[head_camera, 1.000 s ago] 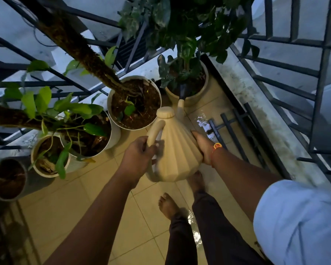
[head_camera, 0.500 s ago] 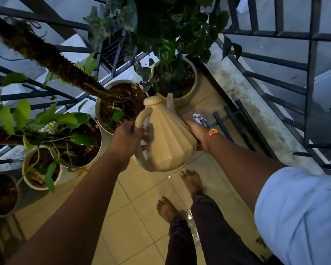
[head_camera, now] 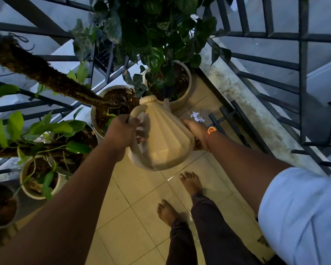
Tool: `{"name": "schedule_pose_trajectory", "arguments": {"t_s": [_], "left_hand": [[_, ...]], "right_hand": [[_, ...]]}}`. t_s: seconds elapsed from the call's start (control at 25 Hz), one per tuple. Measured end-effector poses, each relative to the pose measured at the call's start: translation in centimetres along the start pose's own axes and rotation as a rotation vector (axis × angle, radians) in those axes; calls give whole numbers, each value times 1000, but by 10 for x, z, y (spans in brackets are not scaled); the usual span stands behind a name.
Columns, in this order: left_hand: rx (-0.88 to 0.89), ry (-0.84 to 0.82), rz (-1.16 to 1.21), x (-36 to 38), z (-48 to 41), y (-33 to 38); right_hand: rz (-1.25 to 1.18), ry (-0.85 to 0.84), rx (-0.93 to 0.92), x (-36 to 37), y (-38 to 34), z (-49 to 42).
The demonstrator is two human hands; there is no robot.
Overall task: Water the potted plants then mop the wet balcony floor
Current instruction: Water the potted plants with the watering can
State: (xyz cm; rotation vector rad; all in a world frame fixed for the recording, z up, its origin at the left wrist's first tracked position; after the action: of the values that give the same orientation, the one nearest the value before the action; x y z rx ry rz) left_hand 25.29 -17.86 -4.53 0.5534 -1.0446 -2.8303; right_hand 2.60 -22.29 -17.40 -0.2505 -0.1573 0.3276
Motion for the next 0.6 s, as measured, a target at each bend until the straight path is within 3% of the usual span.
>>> {"name": "schedule_pose_trajectory", "arguments": {"t_s": [0.6], "left_hand": [[-22, 44, 34, 2, -22, 24]], "right_hand": [[-17, 39, -76, -15, -34, 16]]}}
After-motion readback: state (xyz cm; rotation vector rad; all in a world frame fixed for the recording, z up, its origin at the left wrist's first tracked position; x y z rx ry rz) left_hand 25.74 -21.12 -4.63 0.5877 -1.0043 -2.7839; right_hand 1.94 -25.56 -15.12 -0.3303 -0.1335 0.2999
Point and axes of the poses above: each hand's wrist, its own z-axis away from the middle knuckle, its own x-axis out of the palm, y = z × x, the point moved 1 cm from there along -z, towards the middle knuckle
